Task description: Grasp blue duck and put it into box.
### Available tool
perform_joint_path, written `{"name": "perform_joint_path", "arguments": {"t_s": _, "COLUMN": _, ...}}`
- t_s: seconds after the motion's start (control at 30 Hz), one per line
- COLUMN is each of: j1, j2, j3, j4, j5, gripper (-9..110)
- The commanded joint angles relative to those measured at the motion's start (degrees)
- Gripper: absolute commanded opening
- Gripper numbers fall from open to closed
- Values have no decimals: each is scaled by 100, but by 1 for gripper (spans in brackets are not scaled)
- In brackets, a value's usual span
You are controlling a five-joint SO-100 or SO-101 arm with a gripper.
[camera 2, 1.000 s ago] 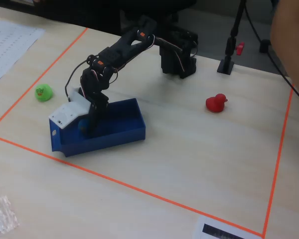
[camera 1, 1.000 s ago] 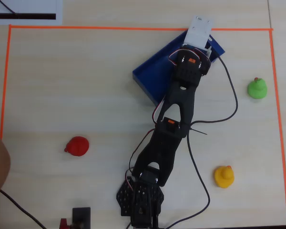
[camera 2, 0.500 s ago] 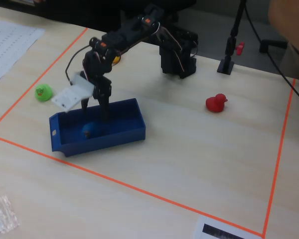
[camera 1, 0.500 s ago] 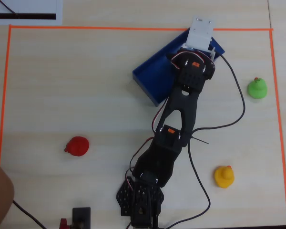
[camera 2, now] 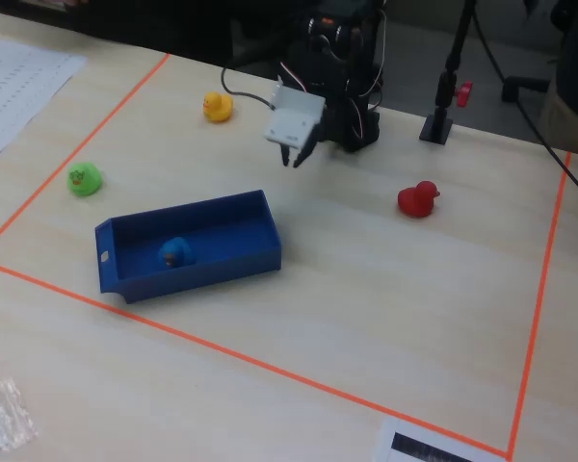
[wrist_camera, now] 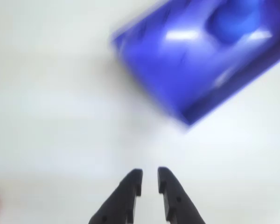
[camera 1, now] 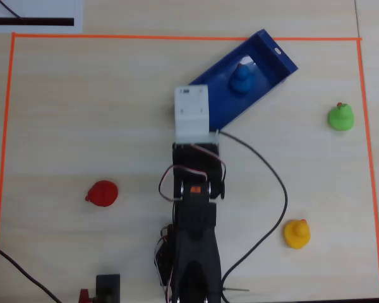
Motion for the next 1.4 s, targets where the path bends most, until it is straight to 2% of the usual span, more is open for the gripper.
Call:
{"name": "perform_joint_path", "arguments": {"t_s": 0.0, "j1": -299, "j2": 2338, "j3": 2443, "j4": 396, "j5": -88, "gripper": 0}}
{"name": "perform_joint_path", "arguments": {"t_s": 0.2, "j1": -580, "j2": 3006, "j3": 3085, "j4": 624, "j5": -105, "gripper": 0}}
{"name": "perform_joint_path", "arguments": {"t_s": 0.43, "j1": -861, "j2": 3296, "j3": 3094, "j4": 1521, "j5": -35, "gripper": 0}}
{"name": "perform_joint_path", "arguments": {"t_s": 1.37, "j1": -677, "j2": 3305, "j3": 3094, "j4": 1547, "j5": 114, "gripper": 2}}
